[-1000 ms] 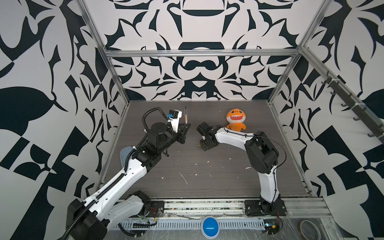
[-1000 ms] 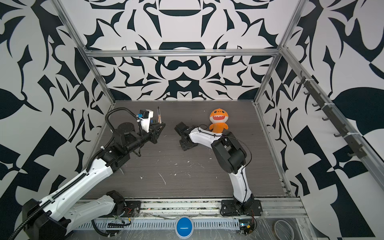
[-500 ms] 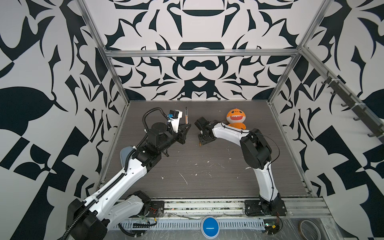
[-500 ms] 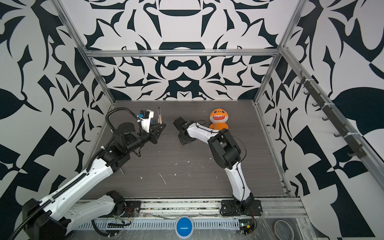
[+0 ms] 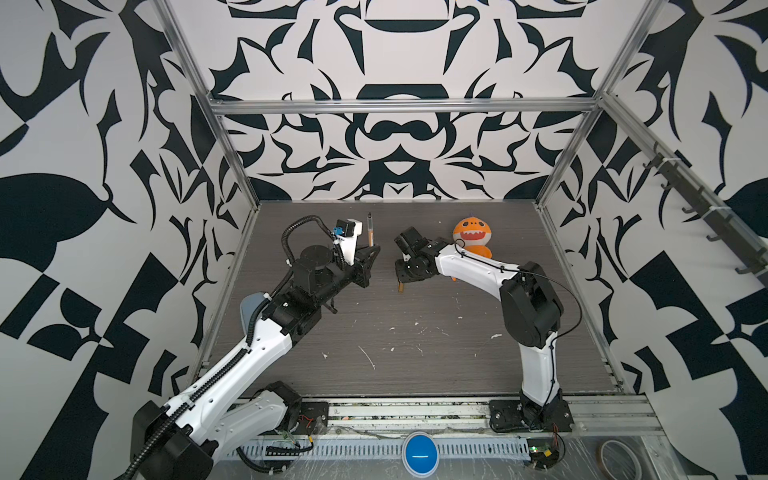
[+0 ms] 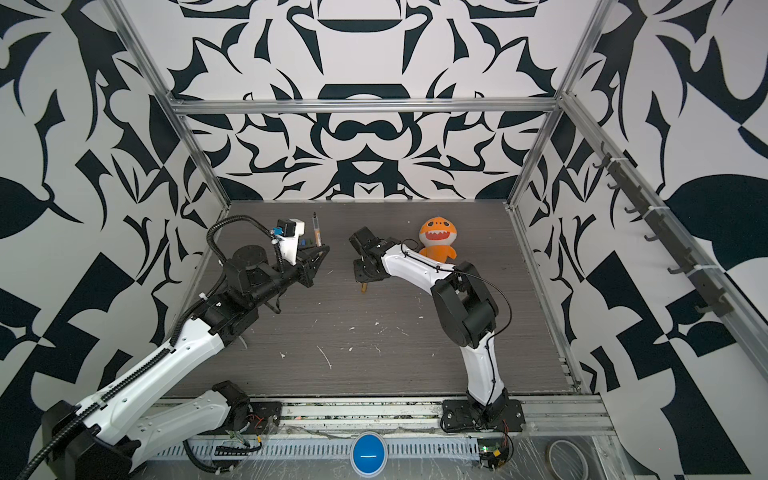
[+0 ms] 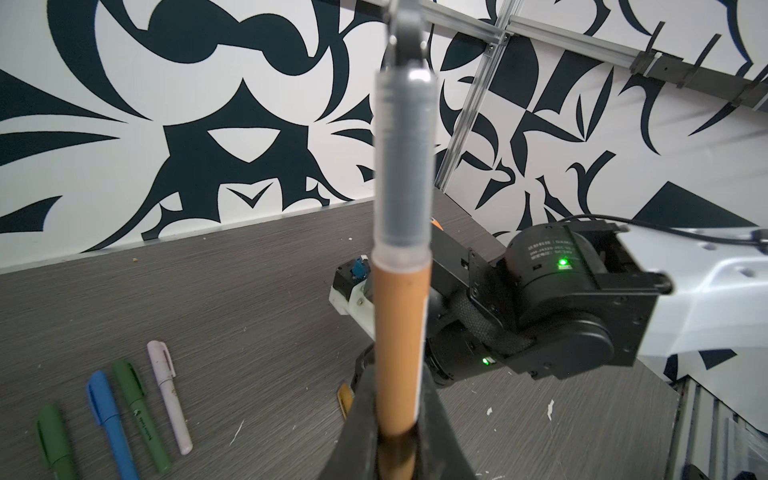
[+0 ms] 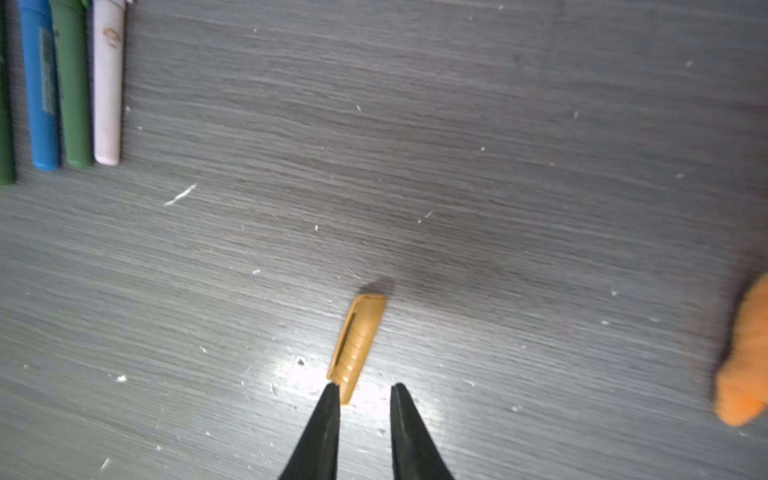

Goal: Insert the pens into the pen caps

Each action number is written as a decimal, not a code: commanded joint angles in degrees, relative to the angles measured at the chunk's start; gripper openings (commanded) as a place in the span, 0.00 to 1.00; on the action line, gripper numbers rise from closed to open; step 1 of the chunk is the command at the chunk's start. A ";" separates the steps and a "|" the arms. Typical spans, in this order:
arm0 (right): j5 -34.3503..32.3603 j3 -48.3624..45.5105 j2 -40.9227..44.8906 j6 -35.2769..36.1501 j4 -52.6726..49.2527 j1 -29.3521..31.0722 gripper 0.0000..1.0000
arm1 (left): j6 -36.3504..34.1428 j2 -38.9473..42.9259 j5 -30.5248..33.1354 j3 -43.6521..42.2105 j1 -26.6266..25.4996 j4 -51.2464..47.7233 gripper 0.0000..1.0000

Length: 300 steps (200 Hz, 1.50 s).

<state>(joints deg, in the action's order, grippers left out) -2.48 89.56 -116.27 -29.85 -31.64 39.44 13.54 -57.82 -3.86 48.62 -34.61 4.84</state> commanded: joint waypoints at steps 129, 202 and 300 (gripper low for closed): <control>1.24 1.64 -6.68 -8.04 2.90 -0.42 0.22 | 1.04 0.91 -1.95 0.52 0.11 0.69 0.06; 3.52 2.77 -4.47 -4.17 1.11 -0.50 0.32 | 0.82 0.25 -2.14 0.60 0.08 0.78 0.06; 1.06 8.44 -6.79 1.10 -4.00 -1.26 0.24 | 0.79 -0.23 -2.61 0.79 0.07 0.60 0.06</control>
<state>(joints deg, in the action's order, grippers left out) -0.03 95.70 -122.83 -30.30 -33.28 38.37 14.09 -57.95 -5.67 48.62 -34.61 4.84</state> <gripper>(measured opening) 0.246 0.142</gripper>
